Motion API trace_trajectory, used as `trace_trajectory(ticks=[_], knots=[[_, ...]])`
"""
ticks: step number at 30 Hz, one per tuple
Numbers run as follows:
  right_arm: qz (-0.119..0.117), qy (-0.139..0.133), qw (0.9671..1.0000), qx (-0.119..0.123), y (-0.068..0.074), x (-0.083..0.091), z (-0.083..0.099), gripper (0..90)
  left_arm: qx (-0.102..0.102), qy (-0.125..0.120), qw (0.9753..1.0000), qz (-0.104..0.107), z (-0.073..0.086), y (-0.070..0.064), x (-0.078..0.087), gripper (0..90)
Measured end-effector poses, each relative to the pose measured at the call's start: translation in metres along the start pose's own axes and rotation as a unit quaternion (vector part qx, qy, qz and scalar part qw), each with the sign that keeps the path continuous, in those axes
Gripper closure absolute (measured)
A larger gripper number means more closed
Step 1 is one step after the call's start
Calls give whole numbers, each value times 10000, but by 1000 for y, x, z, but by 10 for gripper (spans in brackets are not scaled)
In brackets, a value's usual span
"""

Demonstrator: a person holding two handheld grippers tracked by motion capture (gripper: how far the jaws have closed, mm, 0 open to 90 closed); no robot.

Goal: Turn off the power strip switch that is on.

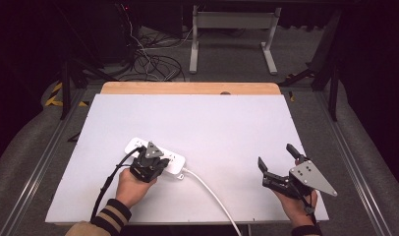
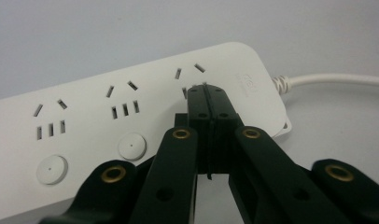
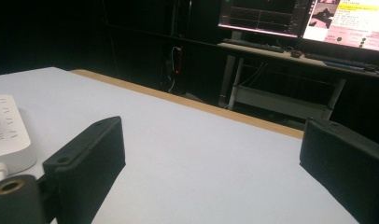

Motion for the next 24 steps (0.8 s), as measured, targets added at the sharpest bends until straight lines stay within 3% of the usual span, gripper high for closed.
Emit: trace_trajectory(ticks=[4, 5, 13, 20, 24], knots=[[59, 51, 10000, 2, -4, 3, 2, 72, 76, 54, 9999, 129, 1, -2, -2, 899], [85, 43, 10000, -7, -5, 4, 1, 72, -39, 86, 9999, 78, 1, -2, -2, 899], [24, 61, 9999, 80, 0, 2, 1, 72, -180, -9, 9998, -53, 2, -4, -3, 900], [-37, 88, 9998, 148, 6, 0, 1, 72, -74, 120, 9999, -97, 3, -6, -4, 900], [-33, 58, 9999, 111, 4, 2, 0, 74, 26, 113, 9999, -4, 3, -4, -4, 900]])
Point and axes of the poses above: each handheld gripper's, and its own axes: x roughly backward along the jaws, z roughly out of its underside, y roughly to its left, the point moved 8 cm from there along -x, roughly forward along the jaws, and after that the axes turned 10 degrees about -y, right-handed, at the moved point
